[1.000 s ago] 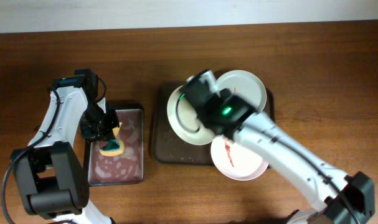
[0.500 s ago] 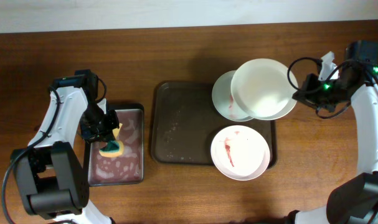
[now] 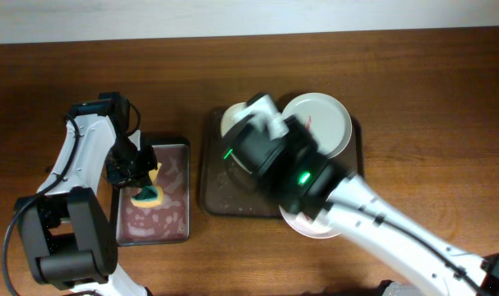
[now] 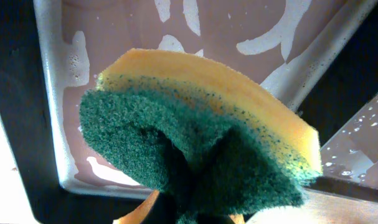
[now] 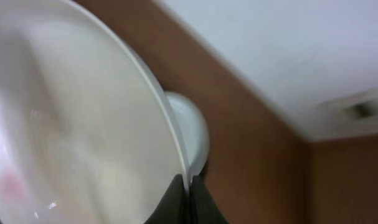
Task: Clean dirty plates on tray and stack at the side
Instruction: 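Carry the plate right and set it on the table with right gripper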
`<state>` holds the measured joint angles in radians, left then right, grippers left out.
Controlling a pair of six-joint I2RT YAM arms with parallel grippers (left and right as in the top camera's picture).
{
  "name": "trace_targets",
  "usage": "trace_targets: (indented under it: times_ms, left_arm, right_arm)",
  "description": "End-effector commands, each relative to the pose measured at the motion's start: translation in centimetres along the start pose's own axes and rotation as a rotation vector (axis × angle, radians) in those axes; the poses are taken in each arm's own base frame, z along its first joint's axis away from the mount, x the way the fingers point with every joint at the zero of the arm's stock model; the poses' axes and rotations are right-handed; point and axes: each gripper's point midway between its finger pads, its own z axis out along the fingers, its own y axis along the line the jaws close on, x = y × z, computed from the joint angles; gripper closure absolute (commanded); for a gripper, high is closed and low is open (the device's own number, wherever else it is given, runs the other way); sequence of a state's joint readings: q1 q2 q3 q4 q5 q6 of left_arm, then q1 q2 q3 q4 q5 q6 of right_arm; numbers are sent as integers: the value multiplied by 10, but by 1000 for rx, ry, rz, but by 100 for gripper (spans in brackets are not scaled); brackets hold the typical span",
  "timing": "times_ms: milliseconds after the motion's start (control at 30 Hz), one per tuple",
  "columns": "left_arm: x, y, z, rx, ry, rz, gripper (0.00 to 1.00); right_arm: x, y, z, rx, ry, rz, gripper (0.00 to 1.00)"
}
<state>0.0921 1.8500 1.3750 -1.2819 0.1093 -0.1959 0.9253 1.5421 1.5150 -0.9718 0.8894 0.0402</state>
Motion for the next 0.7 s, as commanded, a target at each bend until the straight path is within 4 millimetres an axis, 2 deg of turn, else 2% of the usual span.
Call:
trace_targets:
  times_ms: [0,167,267,433,533,633,667]
  left_arm:
    - [1,-3,-5,17,-13,35,100]
    - [1,-3,-5,17,-14,35,100]
    - [1,-3,-5,17,-13,35,100]
    - [1,-3,-5,17,-14,36,100]
    - [1,-3,-5,17,-14,36,100]
    - [1,-3,-5,17,-13,35,100]
    - [1,-3,-5,17,-13,35,100]
  right_arm:
    - [-20,-29,-38,313,-106,-44,96]
    - [-30,-14,-71,353,-193,-111,96]
    - [-32,-9,-79,351,-215,-122,96]
    - [-33,-11,-80,361,-216,-123,96]
    - [-31,-2,-75,300,-214,-89,96]
    - [-22,24,-50,74,-147,-1,96]
    - [-16,35,-34,-48,-90,64,96]
